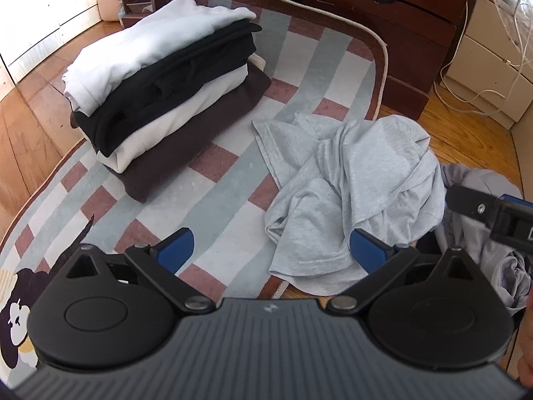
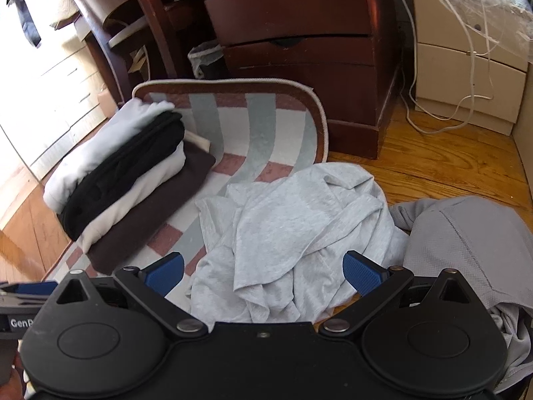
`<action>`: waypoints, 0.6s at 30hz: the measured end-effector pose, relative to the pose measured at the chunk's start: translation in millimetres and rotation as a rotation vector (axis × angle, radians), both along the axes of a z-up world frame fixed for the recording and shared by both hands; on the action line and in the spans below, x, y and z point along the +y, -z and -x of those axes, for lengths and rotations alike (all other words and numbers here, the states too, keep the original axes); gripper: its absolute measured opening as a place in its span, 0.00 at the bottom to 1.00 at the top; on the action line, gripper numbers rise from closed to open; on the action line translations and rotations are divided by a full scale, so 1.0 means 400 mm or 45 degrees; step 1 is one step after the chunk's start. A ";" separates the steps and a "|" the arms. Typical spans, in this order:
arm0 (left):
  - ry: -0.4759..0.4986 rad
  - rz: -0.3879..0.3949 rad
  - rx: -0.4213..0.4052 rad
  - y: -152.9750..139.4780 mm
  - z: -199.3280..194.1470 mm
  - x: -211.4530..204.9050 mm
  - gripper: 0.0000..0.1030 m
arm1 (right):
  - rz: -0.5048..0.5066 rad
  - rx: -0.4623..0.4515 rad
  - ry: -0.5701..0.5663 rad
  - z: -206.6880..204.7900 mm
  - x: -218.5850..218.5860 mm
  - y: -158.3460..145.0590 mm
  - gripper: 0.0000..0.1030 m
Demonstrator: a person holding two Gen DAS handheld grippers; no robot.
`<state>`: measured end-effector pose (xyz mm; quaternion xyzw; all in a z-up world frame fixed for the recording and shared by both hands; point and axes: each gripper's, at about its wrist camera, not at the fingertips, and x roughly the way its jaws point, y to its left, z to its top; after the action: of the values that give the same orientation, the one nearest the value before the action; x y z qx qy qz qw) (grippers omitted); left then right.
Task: Fold clothes
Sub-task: 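Move both grippers toward the crumpled light grey sweatshirt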
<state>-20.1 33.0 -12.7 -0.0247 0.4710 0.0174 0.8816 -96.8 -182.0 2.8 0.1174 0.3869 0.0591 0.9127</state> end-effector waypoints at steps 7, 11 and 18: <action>0.006 -0.022 0.009 0.002 0.001 -0.001 0.99 | -0.012 0.015 0.009 -0.002 -0.007 0.007 1.00; 0.006 -0.030 -0.004 -0.005 0.005 -0.001 0.99 | -0.016 0.017 0.011 -0.001 -0.009 0.007 1.00; 0.021 -0.027 -0.007 -0.009 0.005 -0.005 0.99 | -0.016 0.021 0.007 -0.003 -0.007 0.007 1.00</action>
<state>-22.2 30.8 -9.3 -0.0113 0.4685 0.0151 0.8833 -95.6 -185.0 0.0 0.1249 0.3937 0.0581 0.9089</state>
